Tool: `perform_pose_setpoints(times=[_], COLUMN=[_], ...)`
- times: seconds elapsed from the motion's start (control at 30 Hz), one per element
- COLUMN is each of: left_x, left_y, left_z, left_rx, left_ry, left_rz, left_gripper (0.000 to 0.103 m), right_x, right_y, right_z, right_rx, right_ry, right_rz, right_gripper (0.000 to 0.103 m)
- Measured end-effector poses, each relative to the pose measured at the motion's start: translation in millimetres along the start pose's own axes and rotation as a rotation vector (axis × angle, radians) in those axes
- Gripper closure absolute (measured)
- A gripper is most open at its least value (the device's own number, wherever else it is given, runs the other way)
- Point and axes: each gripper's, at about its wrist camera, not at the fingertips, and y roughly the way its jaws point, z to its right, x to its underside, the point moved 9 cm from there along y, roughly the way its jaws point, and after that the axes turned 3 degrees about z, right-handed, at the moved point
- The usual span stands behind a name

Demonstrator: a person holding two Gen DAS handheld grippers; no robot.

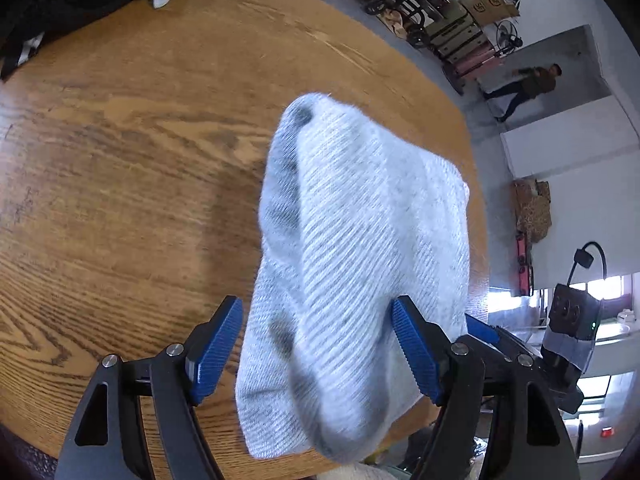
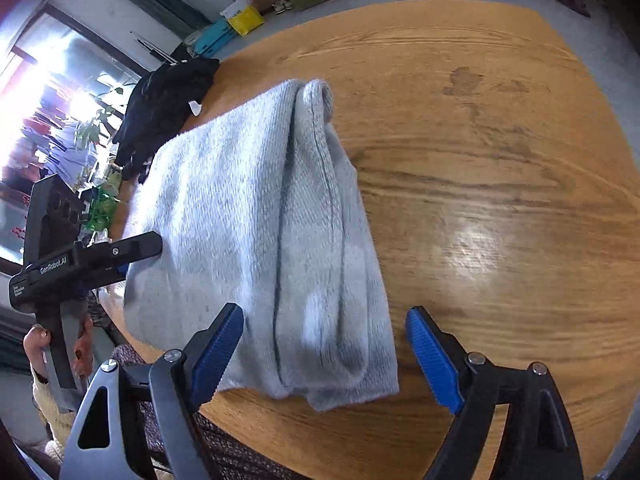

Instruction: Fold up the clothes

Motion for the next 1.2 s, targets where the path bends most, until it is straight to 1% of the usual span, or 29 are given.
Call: perform_pose_setpoints(times=[0.07, 0.17, 0.2, 0.23, 0.27, 0.3, 0.33, 0.4, 0.5, 0.6, 0.73, 0.83, 0.93, 0.97, 1.03, 1.1, 1.2], left_x=[-2, 2, 3, 4, 4, 5, 6, 7, 8, 9, 11, 11, 14, 15, 22, 30, 38], left_y=[6, 7, 10, 12, 15, 17, 20, 21, 22, 23, 27, 28, 29, 29, 32, 36, 38], left_z=[2, 4, 2, 0, -2, -5, -7, -6, -3, 0, 2, 6, 11, 13, 15, 16, 23], left_rx=[-0.019, 0.001, 0.005, 0.007, 0.009, 0.012, 0.014, 0.028, 0.043, 0.067, 0.11, 0.125, 0.122, 0.12, 0.138, 0.172, 0.188], left_ry=[0.03, 0.029, 0.027, 0.024, 0.022, 0.02, 0.018, 0.012, 0.016, 0.02, -0.016, -0.003, 0.024, 0.025, 0.0, -0.028, 0.004], left_rz=[-0.007, -0.018, -0.023, -0.028, -0.034, -0.039, -0.044, -0.054, -0.063, -0.061, -0.055, -0.039, -0.036, -0.048, -0.1, -0.155, -0.181], left_gripper=[0.024, 0.021, 0.012, 0.0, 0.0, 0.0, 0.0, 0.0, 0.0, 0.0, 0.0, 0.0, 0.0, 0.0, 0.0, 0.0, 0.0], right_x=[-8, -12, -11, -10, -10, -11, -11, -7, -1, 1, 1, 1, 2, 3, 4, 6, 10], right_y=[4, 13, 16, 19, 20, 20, 20, 23, 26, 28, 33, 36, 36, 36, 36, 35, 30], right_z=[0, -1, -1, -2, -3, -2, -1, 1, -4, -6, -4, -4, -2, -2, 0, 2, 6], right_rx=[0.001, 0.008, 0.005, 0.002, 0.0, 0.01, 0.02, 0.03, -0.004, -0.01, -0.044, -0.072, -0.084, -0.088, -0.096, -0.109, -0.121], right_ry=[-0.011, -0.024, -0.027, -0.03, -0.033, -0.04, -0.046, -0.06, -0.067, -0.082, -0.064, -0.047, -0.041, -0.041, -0.04, -0.034, -0.027], right_rz=[-0.004, -0.032, -0.043, -0.054, -0.057, -0.057, -0.057, -0.074, -0.102, -0.112, -0.137, -0.155, -0.164, -0.165, -0.168, -0.172, -0.186], right_gripper=[0.017, 0.016, 0.016, 0.015, 0.014, 0.009, 0.001, 0.0, 0.0, 0.0, 0.0, 0.0, 0.0, 0.0, 0.0, 0.0, 0.0])
